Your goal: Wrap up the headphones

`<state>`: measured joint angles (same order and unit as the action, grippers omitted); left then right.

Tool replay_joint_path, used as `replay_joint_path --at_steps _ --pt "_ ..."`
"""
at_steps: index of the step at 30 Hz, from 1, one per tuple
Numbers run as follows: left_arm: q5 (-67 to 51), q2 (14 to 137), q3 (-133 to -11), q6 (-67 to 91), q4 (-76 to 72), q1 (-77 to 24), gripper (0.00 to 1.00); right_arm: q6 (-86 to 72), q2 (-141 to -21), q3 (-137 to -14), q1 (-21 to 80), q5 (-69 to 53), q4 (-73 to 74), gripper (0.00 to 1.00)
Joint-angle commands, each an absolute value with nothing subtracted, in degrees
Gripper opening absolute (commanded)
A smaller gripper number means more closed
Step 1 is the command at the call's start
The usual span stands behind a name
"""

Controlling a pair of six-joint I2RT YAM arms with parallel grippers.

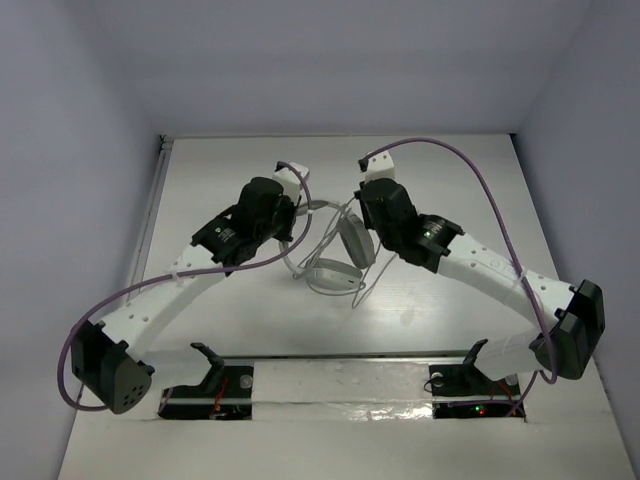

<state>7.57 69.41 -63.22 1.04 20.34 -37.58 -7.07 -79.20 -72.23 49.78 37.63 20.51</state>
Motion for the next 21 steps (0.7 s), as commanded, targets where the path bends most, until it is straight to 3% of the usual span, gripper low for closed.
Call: replay_joint_path --at_steps 1,5,21 --pt "-2.35 65.83 -63.89 1.67 14.77 -35.78 0.0 -10.19 -77.96 -70.85 48.17 35.7 15.39 0.11" --pt "-7.37 65.83 -65.47 1.85 14.5 -34.45 0.0 -11.77 -76.64 -68.21 46.59 32.87 13.27 0.24" --pt "-25.31 63.98 -69.08 4.92 12.39 -26.54 0.0 -18.28 -74.09 -55.9 40.17 10.55 -3.16 0.31"
